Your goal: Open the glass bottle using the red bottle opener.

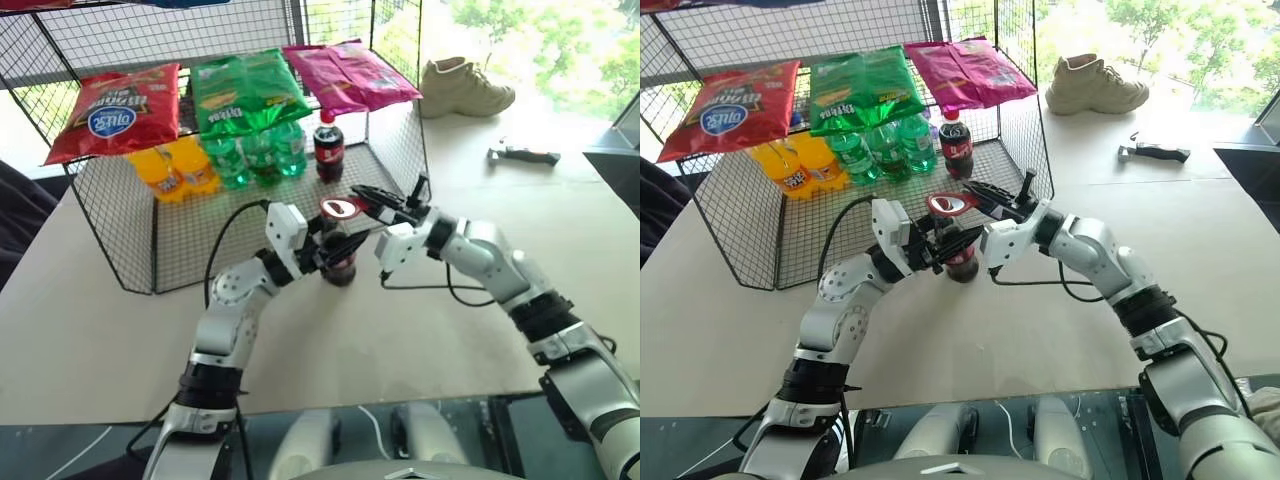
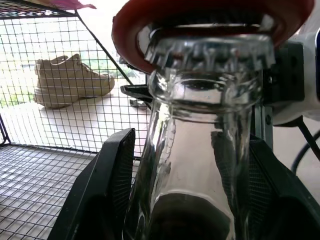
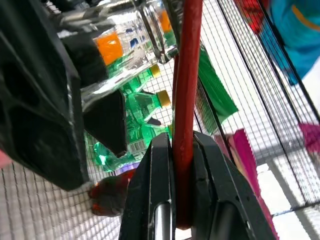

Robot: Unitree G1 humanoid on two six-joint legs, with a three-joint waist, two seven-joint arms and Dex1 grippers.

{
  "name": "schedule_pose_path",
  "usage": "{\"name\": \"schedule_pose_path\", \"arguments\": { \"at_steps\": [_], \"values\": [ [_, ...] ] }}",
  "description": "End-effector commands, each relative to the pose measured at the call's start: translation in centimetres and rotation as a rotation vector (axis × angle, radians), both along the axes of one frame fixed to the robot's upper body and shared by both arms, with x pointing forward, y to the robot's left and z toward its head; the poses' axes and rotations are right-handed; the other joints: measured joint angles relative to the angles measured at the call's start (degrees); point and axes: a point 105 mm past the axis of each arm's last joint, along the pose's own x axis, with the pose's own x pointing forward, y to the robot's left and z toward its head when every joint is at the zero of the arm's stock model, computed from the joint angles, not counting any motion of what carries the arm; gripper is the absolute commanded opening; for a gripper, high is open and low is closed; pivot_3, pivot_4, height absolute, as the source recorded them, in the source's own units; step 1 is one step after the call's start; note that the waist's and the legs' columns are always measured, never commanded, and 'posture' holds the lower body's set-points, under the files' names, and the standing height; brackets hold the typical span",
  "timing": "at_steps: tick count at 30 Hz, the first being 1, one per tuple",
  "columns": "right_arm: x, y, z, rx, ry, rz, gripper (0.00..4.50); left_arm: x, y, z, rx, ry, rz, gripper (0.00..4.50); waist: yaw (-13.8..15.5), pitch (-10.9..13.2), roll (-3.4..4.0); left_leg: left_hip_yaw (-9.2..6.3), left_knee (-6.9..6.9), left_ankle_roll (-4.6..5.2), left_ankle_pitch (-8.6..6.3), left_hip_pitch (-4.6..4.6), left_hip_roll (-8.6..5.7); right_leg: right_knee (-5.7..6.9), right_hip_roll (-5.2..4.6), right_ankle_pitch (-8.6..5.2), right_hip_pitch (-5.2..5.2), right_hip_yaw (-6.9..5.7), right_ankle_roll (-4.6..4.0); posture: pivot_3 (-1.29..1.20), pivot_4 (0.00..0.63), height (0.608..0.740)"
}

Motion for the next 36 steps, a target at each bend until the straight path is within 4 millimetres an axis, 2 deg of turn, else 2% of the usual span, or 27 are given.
{"name": "schedule_pose_path", "arguments": {
  "at_steps": [1, 4, 15, 22, 27, 32, 34, 35, 36],
  "values": [
    [-1.0, 0.8, 1.8, -0.051, -0.106, 0.074, 0.00, 0.2, -0.7, -0.7, 0.022, 0.025, -0.006, 2.23, 0.06, 0.02, 0.01, 0.00, 0.00, -0.02, 0.01, -0.01, -0.01, -0.01, -0.01, 0.00, 0.00, -0.01, 0.00, 0.00, 0.150, 0.740],
    [-0.7, 0.5, 2.8, -0.069, -0.162, 0.068, 0.00, 0.2, -0.7, -0.7, 0.020, 0.026, -0.005, 2.23, 0.17, 0.07, 0.02, -0.01, 0.01, -0.02, 0.01, -0.04, -0.04, -0.02, -0.04, 0.00, 0.00, -0.01, 0.00, 0.00, 0.150, 0.740],
    [0.2, -0.6, 4.9, -0.055, -0.254, 0.032, 0.00, 0.2, -0.8, -0.8, 0.011, 0.031, -0.004, 2.23, -0.06, 0.09, 0.00, 0.02, -0.11, -0.03, 0.02, -0.08, -0.02, -0.07, -0.03, 0.00, -0.08, 0.03, 0.00, 0.00, 0.150, 0.740],
    [0.5, -1.6, 6.7, 0.175, -0.170, 0.008, 0.00, -0.1, -0.3, -0.7, 0.009, 0.023, 0.005, 2.23, -0.14, 0.09, -0.01, 0.03, -0.11, -0.03, 0.02, -0.08, -0.01, -0.07, -0.03, 0.00, -0.07, 0.06, 0.00, 0.00, 0.150, 0.740],
    [0.5, -1.3, 5.9, 0.288, -0.026, 0.017, 0.00, -0.3, -0.1, -0.5, 0.002, 0.014, 0.004, 2.23, -0.20, 0.09, -0.01, 0.04, -0.15, -0.02, 0.01, -0.07, 0.04, -0.08, -0.02, -0.01, -0.08, 0.08, -0.01, 0.00, 0.150, 0.740],
    [0.1, -0.9, 4.6, 0.314, 0.057, 0.019, 0.00, -0.2, 0.0, -0.3, -0.007, 0.006, 0.011, 2.23, -0.21, 0.10, 0.01, 0.05, -0.16, -0.01, 0.01, -0.09, 0.04, -0.09, -0.01, 0.00, -0.11, 0.09, -0.01, 0.00, 0.150, 0.740],
    [0.1, -0.9, 4.3, 0.317, 0.074, 0.018, 0.00, -0.2, 0.0, -0.2, -0.010, 0.004, 0.012, 3.24, -0.22, 0.11, 0.01, 0.05, -0.18, -0.01, 0.01, -0.09, 0.04, -0.09, -0.01, 0.00, -0.13, 0.09, -0.01, 0.00, 0.150, 0.740],
    [0.1, -0.9, 4.3, 0.319, 0.080, 0.016, 0.00, -0.2, 0.0, -0.2, -0.011, 0.003, 0.014, 3.52, -0.26, 0.14, 0.00, 0.05, -0.18, -0.01, 0.01, -0.10, 0.04, -0.08, -0.01, 0.00, -0.15, 0.10, -0.01, 0.00, 0.150, 0.740],
    [0.1, -0.9, 4.2, 0.321, 0.088, 0.012, 0.00, -0.2, 0.0, -0.2, -0.011, 0.002, 0.013, 3.99, -0.26, 0.17, -0.01, 0.07, -0.18, -0.02, 0.01, -0.14, 0.04, -0.07, 0.00, 0.00, -0.19, 0.12, 0.00, 0.00, 0.150, 0.740]
  ]
}}
